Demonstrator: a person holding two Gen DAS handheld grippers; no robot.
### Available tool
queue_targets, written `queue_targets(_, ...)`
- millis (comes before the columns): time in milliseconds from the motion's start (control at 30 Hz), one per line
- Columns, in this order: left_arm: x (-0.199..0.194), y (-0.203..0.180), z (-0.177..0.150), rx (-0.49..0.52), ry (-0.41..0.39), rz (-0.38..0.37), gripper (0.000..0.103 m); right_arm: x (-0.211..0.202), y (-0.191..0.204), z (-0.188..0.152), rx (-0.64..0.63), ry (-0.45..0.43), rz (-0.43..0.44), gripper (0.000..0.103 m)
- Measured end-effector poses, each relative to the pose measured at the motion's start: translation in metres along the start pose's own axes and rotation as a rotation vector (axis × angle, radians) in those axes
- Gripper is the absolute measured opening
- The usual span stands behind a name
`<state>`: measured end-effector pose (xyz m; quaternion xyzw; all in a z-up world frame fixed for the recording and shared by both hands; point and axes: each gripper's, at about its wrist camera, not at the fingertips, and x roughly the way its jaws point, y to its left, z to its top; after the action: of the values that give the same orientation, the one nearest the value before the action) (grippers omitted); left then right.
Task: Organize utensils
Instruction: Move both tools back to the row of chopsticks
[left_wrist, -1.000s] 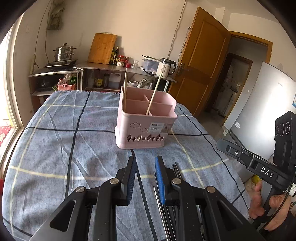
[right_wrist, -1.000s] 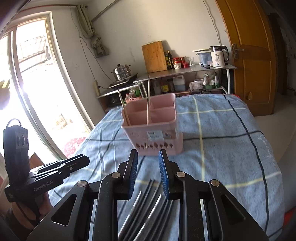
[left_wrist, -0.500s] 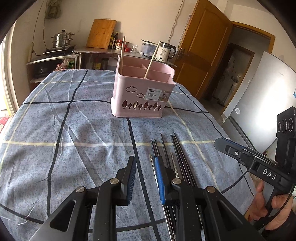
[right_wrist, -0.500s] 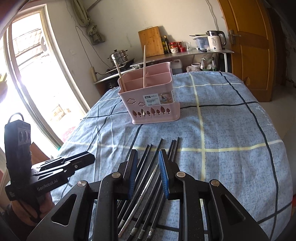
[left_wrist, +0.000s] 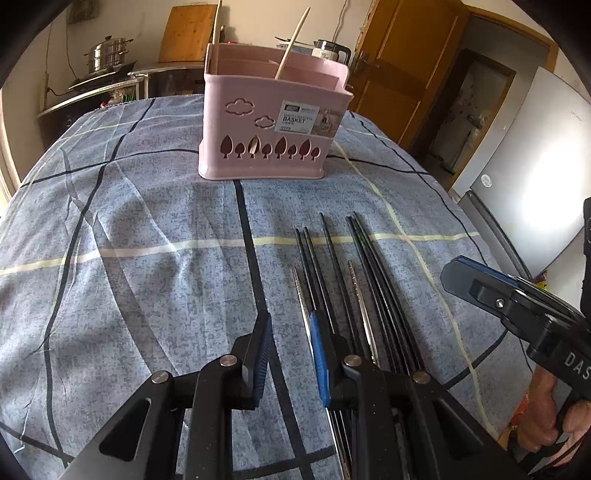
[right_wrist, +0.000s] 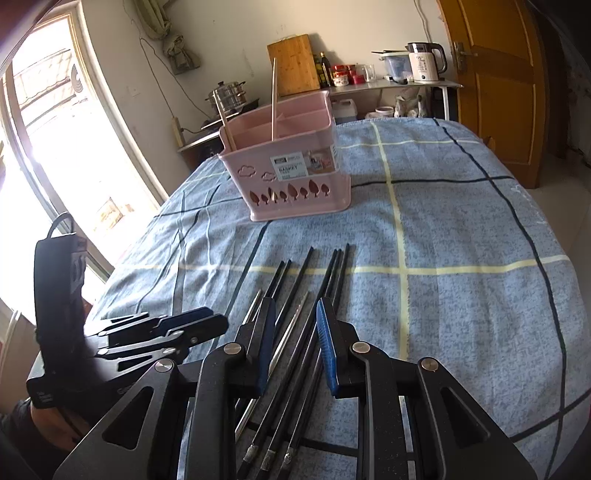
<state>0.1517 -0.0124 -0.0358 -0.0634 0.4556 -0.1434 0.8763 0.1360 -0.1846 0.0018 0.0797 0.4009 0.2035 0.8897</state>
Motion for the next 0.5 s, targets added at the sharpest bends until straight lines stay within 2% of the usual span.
queue_targets(267, 0.016, -0.001, 0.007, -0.004, 0.022, 0.005, 0.021, 0.007, -0.001, -0.004, 0.006, 0.025, 0.01, 0.024)
queue_targets(500, 0.024, -0.013, 0.01, 0.055, 0.009, 0.068, 0.021, 0.01, -0.002, -0.004, 0.012, 0.037, 0.01, 0.024)
